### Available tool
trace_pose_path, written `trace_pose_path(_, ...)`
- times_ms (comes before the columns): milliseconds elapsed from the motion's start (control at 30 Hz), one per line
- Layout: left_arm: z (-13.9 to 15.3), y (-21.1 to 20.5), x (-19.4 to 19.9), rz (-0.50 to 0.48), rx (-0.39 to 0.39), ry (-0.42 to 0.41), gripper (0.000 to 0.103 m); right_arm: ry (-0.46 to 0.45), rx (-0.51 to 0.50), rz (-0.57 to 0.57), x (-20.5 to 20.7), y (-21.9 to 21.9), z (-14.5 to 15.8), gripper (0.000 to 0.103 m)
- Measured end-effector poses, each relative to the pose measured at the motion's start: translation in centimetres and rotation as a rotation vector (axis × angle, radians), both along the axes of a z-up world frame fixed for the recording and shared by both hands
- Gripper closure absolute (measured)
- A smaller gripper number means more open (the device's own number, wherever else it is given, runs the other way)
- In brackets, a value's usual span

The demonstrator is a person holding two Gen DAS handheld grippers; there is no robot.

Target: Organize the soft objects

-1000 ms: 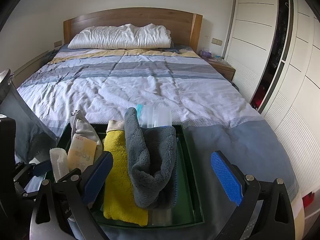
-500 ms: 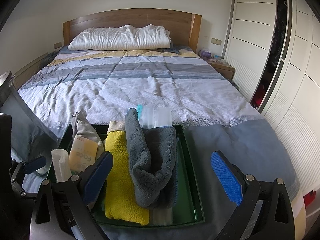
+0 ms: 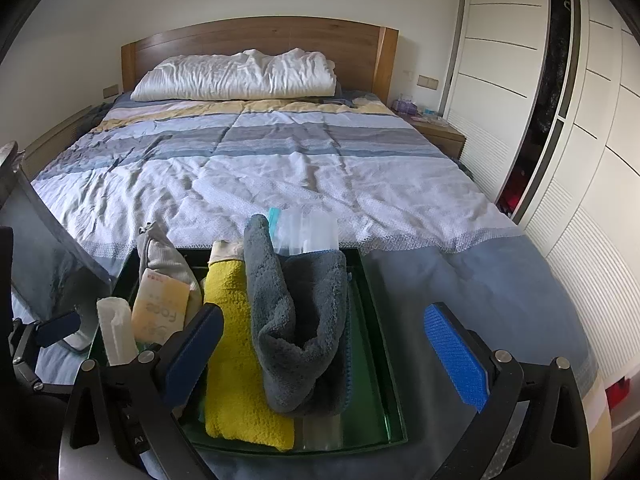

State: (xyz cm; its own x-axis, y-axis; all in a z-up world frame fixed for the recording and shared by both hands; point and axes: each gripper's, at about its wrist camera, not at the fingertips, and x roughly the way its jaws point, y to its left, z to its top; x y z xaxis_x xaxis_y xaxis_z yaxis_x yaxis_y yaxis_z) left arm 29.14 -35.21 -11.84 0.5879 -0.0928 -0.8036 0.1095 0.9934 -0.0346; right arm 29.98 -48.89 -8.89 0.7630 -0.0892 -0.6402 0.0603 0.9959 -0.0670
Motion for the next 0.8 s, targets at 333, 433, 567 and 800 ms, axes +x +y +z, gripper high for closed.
trace_pose_path(333, 0.1, 0.0, -0.2, 0.004, 0.002, -0.007, 0.002, -0.013, -0.009, -0.007, -0.2, 0.1, 0.0, 0.000)
trace_pose_path(433, 0.2, 0.0, -0.3, 0.005, -0.001, -0.007, 0.002, -0.022, -0.005, -0.014, -0.4, -0.1, 0.1, 0.000)
trace_pose_path(567, 0.3, 0.1, -0.4, 0.003, -0.003, -0.009, 0.002, -0.030, -0.002, -0.032, -0.7, -0.4, 0.2, 0.000)
trace_pose_path(800, 0.8, 0.1, -0.9, -0.002, -0.011, -0.016, 0.002, -0.036, -0.008, -0.051, -1.5, -0.5, 0.7, 0.000)
